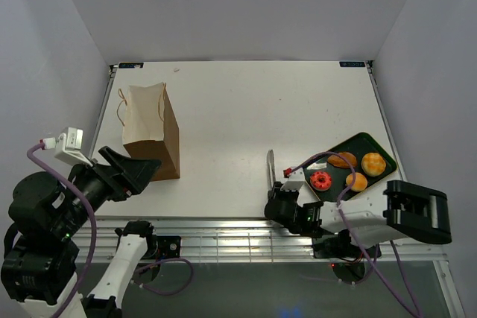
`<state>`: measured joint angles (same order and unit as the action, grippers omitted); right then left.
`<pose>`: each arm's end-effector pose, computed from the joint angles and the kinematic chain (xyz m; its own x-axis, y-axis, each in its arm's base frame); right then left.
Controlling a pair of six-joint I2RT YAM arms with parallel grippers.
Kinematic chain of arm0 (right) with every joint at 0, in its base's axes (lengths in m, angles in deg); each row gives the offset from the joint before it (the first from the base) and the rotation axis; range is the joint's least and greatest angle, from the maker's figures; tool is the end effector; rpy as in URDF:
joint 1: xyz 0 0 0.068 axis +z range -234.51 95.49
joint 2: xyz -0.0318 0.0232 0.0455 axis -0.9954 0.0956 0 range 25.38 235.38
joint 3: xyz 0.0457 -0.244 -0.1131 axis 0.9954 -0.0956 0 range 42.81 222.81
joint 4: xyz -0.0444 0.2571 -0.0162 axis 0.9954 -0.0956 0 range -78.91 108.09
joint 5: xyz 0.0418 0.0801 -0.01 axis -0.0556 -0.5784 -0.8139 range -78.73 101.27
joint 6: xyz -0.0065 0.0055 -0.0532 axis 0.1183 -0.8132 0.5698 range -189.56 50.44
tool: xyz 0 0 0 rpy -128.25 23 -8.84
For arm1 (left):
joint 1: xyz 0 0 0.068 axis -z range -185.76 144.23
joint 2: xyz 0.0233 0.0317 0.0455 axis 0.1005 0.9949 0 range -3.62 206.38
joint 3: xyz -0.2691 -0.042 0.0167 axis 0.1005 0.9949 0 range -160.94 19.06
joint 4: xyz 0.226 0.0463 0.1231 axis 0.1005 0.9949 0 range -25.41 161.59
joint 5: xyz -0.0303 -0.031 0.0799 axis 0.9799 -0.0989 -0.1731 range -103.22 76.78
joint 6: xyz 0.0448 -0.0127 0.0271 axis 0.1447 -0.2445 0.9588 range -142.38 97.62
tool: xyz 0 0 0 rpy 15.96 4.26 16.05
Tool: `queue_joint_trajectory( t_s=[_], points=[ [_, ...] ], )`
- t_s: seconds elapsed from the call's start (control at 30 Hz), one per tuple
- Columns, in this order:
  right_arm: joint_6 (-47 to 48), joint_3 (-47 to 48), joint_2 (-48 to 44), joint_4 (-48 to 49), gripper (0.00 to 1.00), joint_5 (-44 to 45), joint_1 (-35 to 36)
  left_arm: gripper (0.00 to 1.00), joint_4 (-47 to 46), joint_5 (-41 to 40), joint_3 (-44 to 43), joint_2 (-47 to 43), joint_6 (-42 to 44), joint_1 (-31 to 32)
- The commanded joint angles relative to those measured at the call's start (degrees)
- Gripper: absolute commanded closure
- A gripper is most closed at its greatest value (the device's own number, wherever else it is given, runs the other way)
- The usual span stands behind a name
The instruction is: Place the fake bread into the paper bag
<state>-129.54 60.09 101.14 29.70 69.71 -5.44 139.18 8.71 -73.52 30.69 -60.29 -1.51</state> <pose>0.0673 0.1883 0.1243 -0.4187 0.2226 -0.8804 -0.0822 0.9562 0.2808 -0.0185 -0.0120 0.4723 -0.4830 -0.5356 -0.6927 0.1642 0.7217 -0.6725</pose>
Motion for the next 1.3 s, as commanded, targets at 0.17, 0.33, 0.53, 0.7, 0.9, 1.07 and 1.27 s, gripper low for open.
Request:
queue_joint_trajectory(
  t_s=[0.17,0.33,0.53,0.7,0.9,1.07,1.27],
  points=[
    [14.01,3.1,-25.19,-16.52,0.8,-32.64,-17.24,0.1,0.73,1.09,-6.12,9.36,-0.67,0.06],
    [22.09,11.36,-30.06,-23.21,0.7,-43.04,-25.27,0.1,2.75,2.5,-12.62,15.26,-3.13,0.14],
    [24.57,28.74,-24.71,-35.59,0.65,-53.85,-31.16,0.1,5.66,6.01,-22.99,23.69,-6.91,0.14],
    [22.11,36.42,-20.31,-39.21,0.64,-71.16,-39.07,0.1,5.75,8.22,-26.43,26.34,-10.6,0.14],
    [20.53,38.88,-18.55,-40.97,0.63,-87.86,-49.17,0.09,5.66,3.3,-24.15,23.53,-9.04,0.14],
    [18.59,39.41,-19.16,-43.52,0.63,-100.34,-57.52,0.09,5.66,-5.66,-19.24,19.93,-5.69,0.14],
    [24.18,44.93,-19.17,-59.31,0.66,-104.5,-67.54,0.09,4.69,-11.2,-19.03,21.5,-4.1,0.14]
  ],
)
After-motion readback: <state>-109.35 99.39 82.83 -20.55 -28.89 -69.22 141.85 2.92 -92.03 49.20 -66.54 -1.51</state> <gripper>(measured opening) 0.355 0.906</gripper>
